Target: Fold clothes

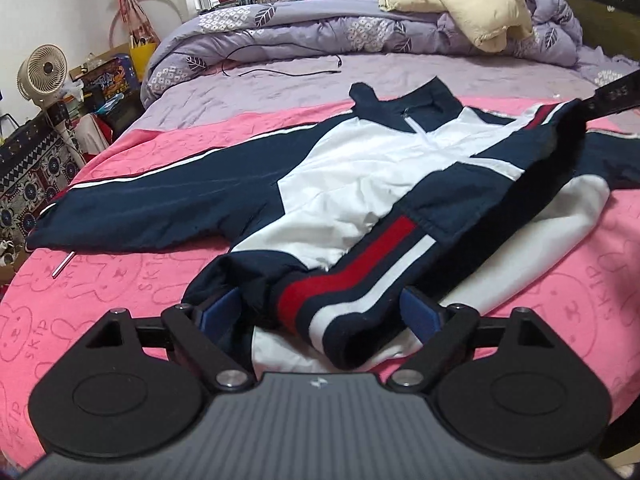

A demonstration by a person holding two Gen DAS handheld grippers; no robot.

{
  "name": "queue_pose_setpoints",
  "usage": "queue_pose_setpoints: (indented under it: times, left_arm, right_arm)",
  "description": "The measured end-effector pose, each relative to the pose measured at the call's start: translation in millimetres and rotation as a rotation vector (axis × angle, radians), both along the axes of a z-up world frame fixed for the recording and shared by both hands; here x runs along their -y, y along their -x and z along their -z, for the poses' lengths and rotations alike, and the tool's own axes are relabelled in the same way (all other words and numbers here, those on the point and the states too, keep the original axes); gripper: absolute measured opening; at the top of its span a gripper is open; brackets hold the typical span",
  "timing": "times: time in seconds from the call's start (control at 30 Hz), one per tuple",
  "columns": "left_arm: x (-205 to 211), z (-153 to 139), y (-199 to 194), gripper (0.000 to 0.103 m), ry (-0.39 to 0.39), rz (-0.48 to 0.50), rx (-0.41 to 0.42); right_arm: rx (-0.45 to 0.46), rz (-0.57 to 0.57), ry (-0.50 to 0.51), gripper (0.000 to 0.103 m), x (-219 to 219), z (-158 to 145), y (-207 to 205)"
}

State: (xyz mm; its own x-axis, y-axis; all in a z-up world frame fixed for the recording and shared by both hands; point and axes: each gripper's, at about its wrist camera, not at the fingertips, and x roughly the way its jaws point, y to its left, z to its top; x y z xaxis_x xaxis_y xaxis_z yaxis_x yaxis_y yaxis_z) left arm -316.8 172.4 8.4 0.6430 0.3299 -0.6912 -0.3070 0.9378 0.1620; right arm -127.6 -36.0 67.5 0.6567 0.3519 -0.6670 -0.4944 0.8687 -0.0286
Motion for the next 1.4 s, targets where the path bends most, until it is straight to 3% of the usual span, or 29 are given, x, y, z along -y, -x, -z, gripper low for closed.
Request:
queue_pose_setpoints:
  times: [0.33, 0.63, 0.83, 0.97, 1.1, 1.2, 1.33, 1.37, 1.4]
  left_arm:
    - [-26.7, -3.2, 8.1, 0.089, -0.018, -0.120, 0.027]
    - [-40.5, -18.6, 12.8, 0.089, -0.048, -0.151, 0.066]
    - [-54.8, -53.1, 23.2, 0.086, -0.136, -0.229, 0.131]
    - [-58.8, -61.1, 43.1, 0.086, -0.100, -0.177, 0.138]
    - [-37.3, -47.5, 63.9, 0.086, -0.020, -0.040, 0.143]
    - [-15.0, -34.2, 66.9, 0.087, -0.014, 0.033, 0.117]
    - [-2.7, -23.0, 65.0, 0.087, -0.002, 0.017, 0.098]
    - [-4.5, -24.4, 67.2, 0.087, 0.017, 0.002, 0.108]
    - [-6.5, -26.1, 69.9, 0.087, 0.036, -0.013, 0.118]
  right_arm:
    - [-0.005, -0.034, 0.091, 0.011, -5.2, 9.2, 7.2]
    - [-0.014, -0.043, 0.114, 0.011, -3.8, 9.4, 11.9]
    - [0.112, -0.040, 0.103, 0.011, 15.9, -15.1, 43.4]
    - [0.091, -0.010, 0.099, 0.011, 51.1, -18.7, 74.7]
    - [0.045, 0.029, 0.110, 0.011, 88.4, -15.1, 107.3]
    - [-0.026, 0.083, 0.133, 0.011, 115.8, -4.0, 129.3]
    - [-0.136, 0.120, 0.093, 0.013, 143.4, 18.7, 141.1]
    - [-0.143, 0.110, 0.055, 0.015, 146.6, 20.4, 142.6]
    - [-0.127, 0.096, 0.024, 0.025, 146.3, 20.3, 142.9]
